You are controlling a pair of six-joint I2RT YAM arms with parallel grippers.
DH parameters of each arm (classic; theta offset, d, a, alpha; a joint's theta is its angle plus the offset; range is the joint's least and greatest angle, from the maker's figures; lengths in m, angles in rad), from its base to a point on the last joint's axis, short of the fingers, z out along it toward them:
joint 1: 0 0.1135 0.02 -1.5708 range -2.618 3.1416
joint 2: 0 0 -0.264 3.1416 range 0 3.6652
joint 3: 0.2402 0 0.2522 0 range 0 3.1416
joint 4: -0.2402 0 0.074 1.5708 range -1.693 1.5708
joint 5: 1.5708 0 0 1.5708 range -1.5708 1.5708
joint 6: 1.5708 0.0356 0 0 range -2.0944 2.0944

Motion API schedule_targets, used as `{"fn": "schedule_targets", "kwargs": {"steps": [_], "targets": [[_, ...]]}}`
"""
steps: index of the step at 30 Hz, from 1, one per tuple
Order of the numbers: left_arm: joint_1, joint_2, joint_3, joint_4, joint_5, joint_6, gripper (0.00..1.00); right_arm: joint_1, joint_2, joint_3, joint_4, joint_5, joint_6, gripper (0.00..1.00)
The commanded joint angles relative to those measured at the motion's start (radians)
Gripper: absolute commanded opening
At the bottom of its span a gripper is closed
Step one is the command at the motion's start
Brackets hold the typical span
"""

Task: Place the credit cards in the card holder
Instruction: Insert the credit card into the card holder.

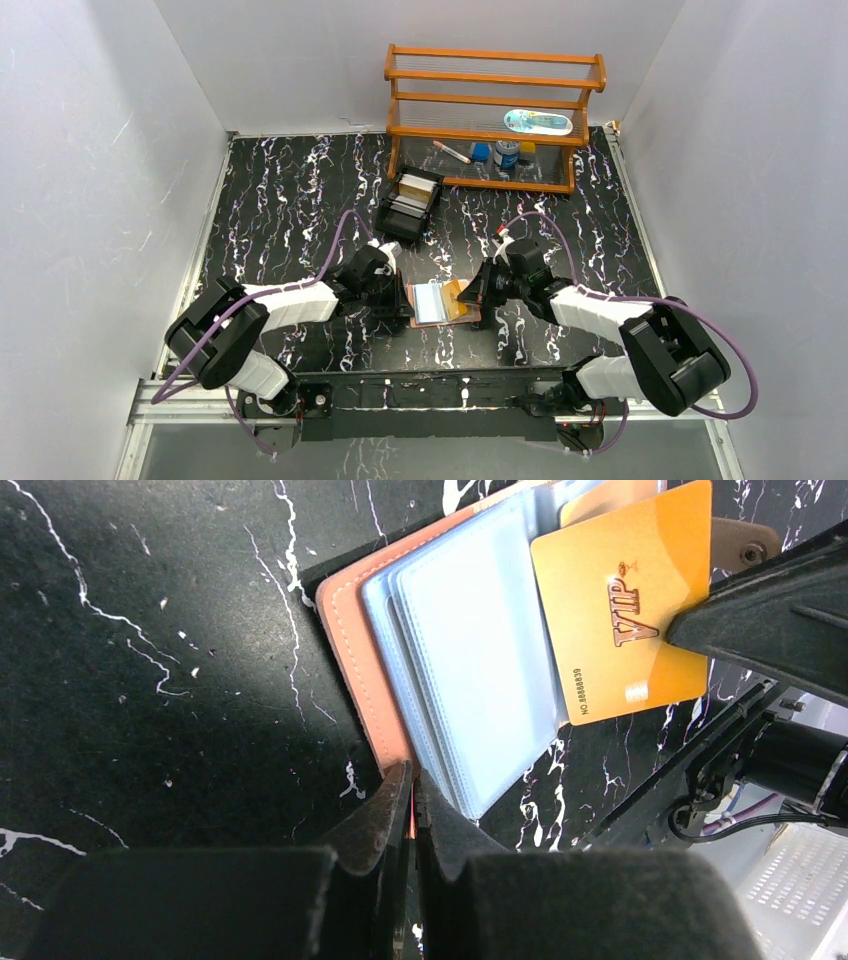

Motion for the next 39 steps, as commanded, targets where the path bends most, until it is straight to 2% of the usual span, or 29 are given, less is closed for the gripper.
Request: {"fn": "schedule_targets", "kwargs": {"steps": [1,36,39], "targets": [[0.002,0.013,-0.008,-0.023,-0.012,0.015,0.05,-0.005,0.019,-0.016,0.097,-0.012,0.022,0.0],[-0.009,0.039,-0.026,-0.042,-0.007,0.029,0.04,-0.037,0.174,-0.072,0.417,-0.12,0.063,0.0],[-0.011,0.038,-0.022,-0.044,-0.009,0.027,0.04,-0.037,0.195,-0.072,0.426,-0.137,0.075,0.05]]}}
